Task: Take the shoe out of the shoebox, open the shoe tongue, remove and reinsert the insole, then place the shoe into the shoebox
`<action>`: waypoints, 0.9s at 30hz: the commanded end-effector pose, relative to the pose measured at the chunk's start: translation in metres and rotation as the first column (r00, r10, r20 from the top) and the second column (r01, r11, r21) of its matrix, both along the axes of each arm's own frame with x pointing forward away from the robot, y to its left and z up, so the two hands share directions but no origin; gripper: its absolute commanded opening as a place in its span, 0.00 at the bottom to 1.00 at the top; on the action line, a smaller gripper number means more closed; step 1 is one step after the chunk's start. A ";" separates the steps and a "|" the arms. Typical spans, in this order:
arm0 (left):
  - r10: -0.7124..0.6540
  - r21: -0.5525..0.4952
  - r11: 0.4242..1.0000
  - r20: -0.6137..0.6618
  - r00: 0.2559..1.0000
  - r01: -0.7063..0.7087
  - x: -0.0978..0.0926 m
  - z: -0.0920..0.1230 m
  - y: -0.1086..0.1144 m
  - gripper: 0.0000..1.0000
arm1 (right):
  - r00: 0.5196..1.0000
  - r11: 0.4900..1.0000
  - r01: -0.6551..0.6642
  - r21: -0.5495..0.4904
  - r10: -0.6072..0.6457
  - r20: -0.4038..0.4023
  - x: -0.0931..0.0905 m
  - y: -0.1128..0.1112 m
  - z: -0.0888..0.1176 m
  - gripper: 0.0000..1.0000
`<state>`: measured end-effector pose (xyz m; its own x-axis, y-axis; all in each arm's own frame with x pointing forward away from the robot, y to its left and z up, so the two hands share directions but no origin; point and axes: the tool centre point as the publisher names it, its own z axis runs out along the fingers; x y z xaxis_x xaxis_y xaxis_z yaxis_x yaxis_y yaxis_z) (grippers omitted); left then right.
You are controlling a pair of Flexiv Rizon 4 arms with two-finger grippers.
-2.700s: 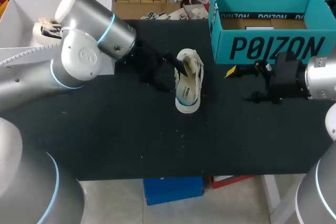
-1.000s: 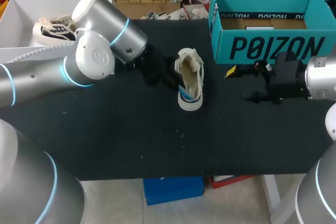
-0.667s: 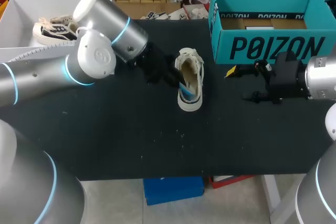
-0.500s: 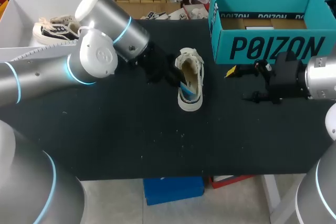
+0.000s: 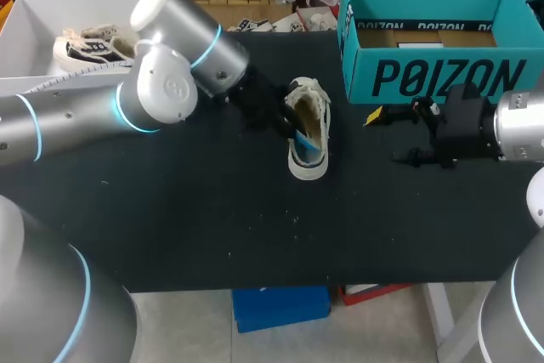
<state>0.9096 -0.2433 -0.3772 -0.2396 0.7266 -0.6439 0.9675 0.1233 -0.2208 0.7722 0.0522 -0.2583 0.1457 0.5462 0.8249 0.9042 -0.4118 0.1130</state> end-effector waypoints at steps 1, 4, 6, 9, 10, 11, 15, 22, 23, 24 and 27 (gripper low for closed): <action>0.002 0.014 1.000 0.000 1.000 -0.002 0.007 -0.003 -0.005 0.00 | 1.000 1.000 0.000 -0.001 0.000 -0.001 0.001 0.001 0.000 1.00; 0.003 0.027 1.000 -0.006 1.000 -0.003 0.008 -0.005 -0.006 0.00 | 1.000 1.000 0.000 -0.001 0.000 -0.001 0.001 0.001 0.000 1.00; 0.004 0.029 1.000 -0.008 1.000 -0.004 0.009 -0.006 -0.007 0.00 | 1.000 1.000 0.000 -0.001 0.000 -0.001 0.001 0.001 0.000 1.00; -0.001 0.030 1.000 -0.005 1.000 0.001 0.007 -0.003 -0.008 0.00 | 1.000 1.000 0.000 -0.001 0.000 -0.001 0.001 0.001 0.000 1.00; -0.004 0.027 1.000 -0.001 1.000 0.004 0.005 -0.001 -0.008 0.26 | 1.000 1.000 0.000 -0.001 0.000 -0.001 0.001 0.001 0.000 1.00; -0.008 0.025 1.000 0.002 1.000 0.008 0.003 0.001 -0.008 0.42 | 1.000 1.000 0.000 -0.001 0.000 -0.001 0.001 0.001 0.000 1.00; -0.024 0.002 1.000 0.004 1.000 0.024 -0.008 0.008 -0.003 0.44 | 1.000 1.000 0.000 -0.001 0.000 -0.001 0.001 0.001 0.000 1.00; -0.032 -0.009 0.999 0.011 0.999 0.033 -0.019 0.011 0.001 0.39 | 1.000 1.000 0.000 -0.001 0.000 -0.001 0.001 0.001 0.000 1.00; -0.037 -0.013 0.999 0.010 0.999 0.037 -0.021 0.011 0.000 0.37 | 1.000 1.000 0.000 -0.001 0.000 -0.001 0.001 0.001 0.000 1.00; -0.040 -0.017 0.999 0.011 0.999 0.041 -0.022 0.012 -0.001 0.36 | 1.000 1.000 0.000 -0.001 0.000 -0.001 0.001 0.001 0.000 1.00; -0.053 -0.025 0.998 0.020 0.998 0.053 -0.026 0.017 -0.004 0.35 | 1.000 1.000 0.000 -0.001 0.000 -0.001 0.001 0.001 0.000 1.00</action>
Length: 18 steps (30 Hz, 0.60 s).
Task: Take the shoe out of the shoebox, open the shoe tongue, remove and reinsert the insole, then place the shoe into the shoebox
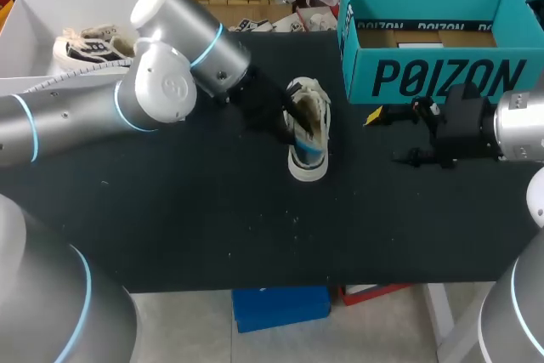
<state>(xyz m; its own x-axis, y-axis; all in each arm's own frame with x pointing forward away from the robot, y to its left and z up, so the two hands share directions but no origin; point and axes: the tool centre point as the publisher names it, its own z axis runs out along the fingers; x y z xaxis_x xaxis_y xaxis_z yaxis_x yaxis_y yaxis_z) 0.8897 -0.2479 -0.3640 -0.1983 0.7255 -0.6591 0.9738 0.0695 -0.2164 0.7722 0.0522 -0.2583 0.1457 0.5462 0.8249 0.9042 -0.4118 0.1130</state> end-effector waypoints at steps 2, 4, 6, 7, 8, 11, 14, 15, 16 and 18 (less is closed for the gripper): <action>-0.009 -0.008 1.000 0.015 1.000 0.009 -0.008 0.005 0.000 0.31 | 1.000 1.000 0.000 -0.001 0.000 -0.001 0.001 0.001 0.000 1.00; -0.016 -0.004 1.000 0.009 1.000 0.016 -0.009 0.004 -0.001 0.23 | 1.000 1.000 0.000 -0.001 0.000 -0.001 0.001 0.001 0.000 1.00; -0.018 -0.001 1.000 0.003 1.000 0.018 -0.010 0.001 -0.001 0.00 | 1.000 1.000 0.000 -0.001 0.000 -0.001 0.001 0.001 0.000 1.00; -0.020 0.000 1.000 0.001 1.000 0.020 -0.010 0.000 -0.001 0.00 | 1.000 1.000 0.000 -0.001 0.000 -0.001 0.001 0.001 0.000 1.00; -0.021 0.002 1.000 -0.001 1.000 0.021 -0.011 -0.001 0.000 0.00 | 1.000 1.000 0.000 -0.001 0.000 -0.001 0.001 0.001 0.000 1.00; -0.026 0.011 1.000 -0.007 1.000 0.026 -0.011 -0.004 0.000 0.00 | 1.000 1.000 0.000 -0.001 0.000 -0.001 0.001 0.001 0.000 1.00; -0.016 0.033 0.999 -0.009 1.000 0.016 -0.007 -0.009 0.002 0.00 | 1.000 1.000 0.000 -0.001 0.000 -0.001 0.001 0.001 0.000 1.00; -0.012 0.036 0.999 -0.008 1.000 0.012 -0.006 -0.010 0.002 0.00 | 1.000 1.000 0.000 -0.001 0.000 -0.001 0.001 0.001 0.000 1.00; -0.007 0.037 0.999 -0.010 1.000 0.007 -0.004 -0.011 0.003 0.00 | 1.000 1.000 0.000 -0.001 0.000 -0.001 0.001 0.001 0.000 1.00; 0.002 0.043 0.999 -0.009 1.000 -0.002 -0.001 -0.012 0.003 0.00 | 1.000 1.000 0.000 -0.001 0.000 -0.001 0.001 0.001 0.000 1.00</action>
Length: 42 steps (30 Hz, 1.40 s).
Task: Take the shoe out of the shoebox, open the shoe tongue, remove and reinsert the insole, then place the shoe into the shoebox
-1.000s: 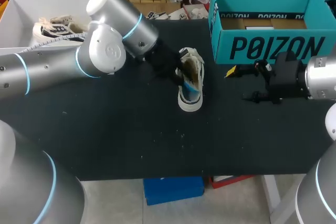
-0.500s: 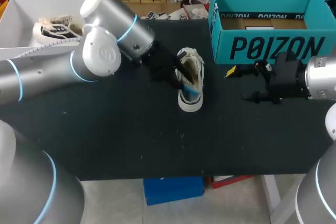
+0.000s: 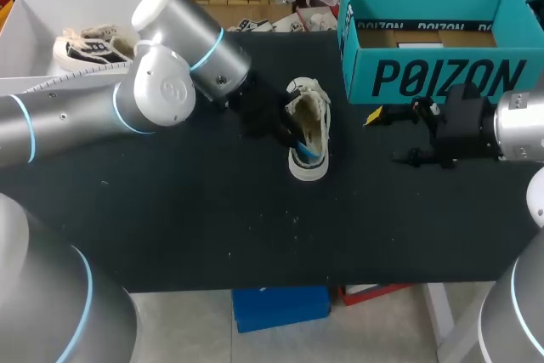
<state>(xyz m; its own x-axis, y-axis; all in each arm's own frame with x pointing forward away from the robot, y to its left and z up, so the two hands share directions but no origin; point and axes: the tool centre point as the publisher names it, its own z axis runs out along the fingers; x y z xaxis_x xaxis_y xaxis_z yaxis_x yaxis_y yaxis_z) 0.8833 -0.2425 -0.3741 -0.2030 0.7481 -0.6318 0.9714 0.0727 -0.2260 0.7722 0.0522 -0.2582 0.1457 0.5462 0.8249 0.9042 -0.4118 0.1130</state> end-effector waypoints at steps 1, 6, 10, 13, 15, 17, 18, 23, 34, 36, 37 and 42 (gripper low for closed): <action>0.009 0.011 1.000 0.003 1.000 -0.009 0.007 -0.003 -0.002 0.00 | 1.000 1.000 0.000 -0.001 0.000 -0.001 0.001 0.001 0.000 1.00; 0.020 0.014 1.000 0.006 1.000 -0.020 0.012 -0.003 -0.004 0.00 | 1.000 1.000 0.000 -0.001 0.000 -0.001 0.001 0.001 0.000 1.00; 0.005 0.011 1.000 0.006 1.000 -0.005 0.012 -0.002 -0.011 0.00 | 1.000 1.000 0.000 -0.001 0.000 -0.001 0.001 0.001 0.000 1.00; -0.020 -0.007 1.000 -0.002 1.000 0.020 0.005 0.000 -0.017 0.27 | 1.000 1.000 0.000 -0.001 0.000 -0.001 0.001 0.001 0.000 1.00; -0.029 -0.030 0.999 -0.010 1.000 0.029 0.000 0.002 -0.018 0.47 | 1.000 1.000 0.000 -0.001 0.000 -0.001 0.001 0.001 0.000 1.00; -0.036 -0.043 0.998 -0.007 0.999 0.036 -0.005 0.007 -0.016 0.61 | 1.000 1.000 0.000 -0.001 0.000 -0.001 0.001 0.001 0.000 1.00; -0.038 -0.051 0.998 -0.006 0.999 0.038 -0.007 0.010 -0.014 0.66 | 1.000 1.000 0.000 -0.001 0.000 -0.001 0.001 0.001 0.000 1.00; -0.037 -0.077 0.996 0.005 0.999 0.037 -0.014 0.027 0.006 0.97 | 1.000 1.000 0.000 -0.001 0.000 -0.001 0.001 0.001 0.000 1.00; -0.050 0.003 0.999 0.058 0.997 0.050 -0.011 0.042 0.018 0.00 | 1.000 1.000 0.000 -0.001 0.000 -0.001 0.001 0.001 0.000 1.00; -0.066 0.028 0.998 0.046 0.997 0.065 -0.012 0.037 0.016 0.00 | 1.000 1.000 0.000 -0.001 0.000 -0.001 0.001 0.001 0.000 1.00; -0.070 0.038 0.997 0.041 0.997 0.068 -0.013 0.034 0.014 0.00 | 1.000 1.000 0.000 -0.001 0.000 -0.001 0.001 0.001 0.000 1.00; -0.090 0.096 0.991 0.012 0.996 0.089 -0.015 0.021 0.012 0.00 | 1.000 1.000 0.000 -0.001 0.000 -0.001 0.001 0.001 0.000 1.00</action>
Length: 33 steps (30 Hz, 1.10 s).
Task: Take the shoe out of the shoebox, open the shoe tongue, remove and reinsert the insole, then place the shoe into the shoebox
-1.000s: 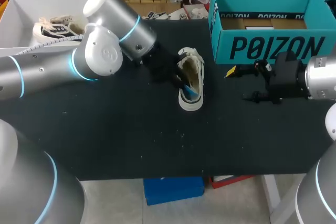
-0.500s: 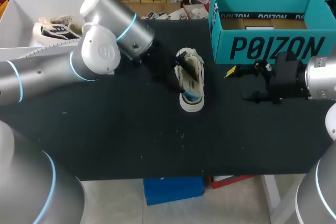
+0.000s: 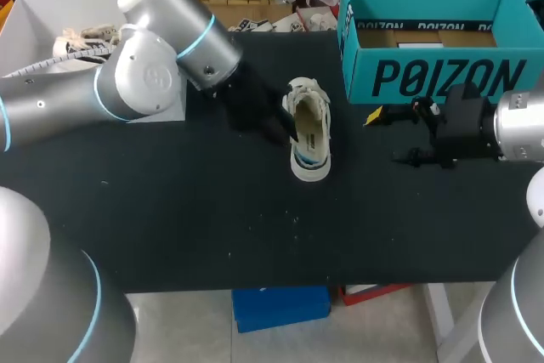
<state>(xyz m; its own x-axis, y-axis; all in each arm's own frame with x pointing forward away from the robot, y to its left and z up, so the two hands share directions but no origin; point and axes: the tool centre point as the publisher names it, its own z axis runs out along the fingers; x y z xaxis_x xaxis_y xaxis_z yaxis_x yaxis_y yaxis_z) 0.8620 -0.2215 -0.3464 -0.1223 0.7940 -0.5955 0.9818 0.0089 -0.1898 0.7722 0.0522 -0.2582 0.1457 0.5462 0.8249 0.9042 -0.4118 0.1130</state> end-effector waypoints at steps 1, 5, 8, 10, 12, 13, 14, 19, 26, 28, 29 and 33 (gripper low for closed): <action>-0.012 0.049 0.999 -0.021 1.000 0.013 0.007 -0.009 -0.009 0.00 | 1.000 1.000 0.000 -0.001 0.000 -0.001 0.001 0.001 0.000 1.00; -0.018 0.102 0.995 -0.031 0.999 0.021 0.007 -0.019 -0.007 0.00 | 1.000 1.000 0.000 -0.001 0.000 -0.001 0.001 0.001 0.000 1.00; -0.012 0.122 0.992 -0.043 0.999 0.017 0.010 -0.027 -0.005 0.00 | 1.000 1.000 0.000 -0.001 0.000 -0.001 0.001 0.001 0.000 1.00; -0.011 0.130 0.991 -0.047 0.999 0.017 0.012 -0.031 -0.006 0.00 | 1.000 1.000 0.000 -0.001 0.000 -0.001 0.001 0.001 0.000 1.00; -0.012 0.138 0.990 -0.052 0.999 0.019 0.014 -0.033 -0.008 0.00 | 1.000 1.000 0.000 -0.001 0.000 -0.001 0.001 0.001 0.000 1.00; -0.014 0.142 0.990 -0.053 0.998 0.022 0.015 -0.034 -0.009 0.00 | 1.000 1.000 0.000 -0.001 0.000 -0.001 0.001 0.001 0.000 1.00; -0.016 0.143 0.989 -0.053 0.998 0.024 0.015 -0.035 -0.011 0.00 | 1.000 1.000 0.000 -0.001 0.000 -0.001 0.001 0.001 0.000 1.00; -0.037 0.153 0.987 -0.051 0.998 0.045 0.016 -0.036 -0.020 0.00 | 1.000 1.000 0.000 -0.001 0.000 -0.001 0.001 0.001 0.000 1.00; -0.075 0.183 0.980 -0.052 0.996 0.083 0.018 -0.039 -0.033 0.00 | 1.000 1.000 0.000 -0.001 0.000 -0.001 0.001 0.001 0.000 1.00; -0.084 0.197 0.976 -0.060 0.995 0.094 0.016 -0.043 -0.035 0.00 | 1.000 1.000 0.000 -0.001 0.000 -0.001 0.001 0.001 0.000 1.00; -0.086 0.200 0.975 -0.063 0.994 0.097 0.015 -0.045 -0.035 0.00 | 1.000 1.000 0.000 -0.001 0.000 -0.001 0.001 0.001 0.000 1.00; -0.097 0.227 0.967 -0.083 0.992 0.114 0.014 -0.054 -0.036 0.00 | 1.000 1.000 0.000 -0.001 0.000 -0.001 0.001 0.001 0.000 1.00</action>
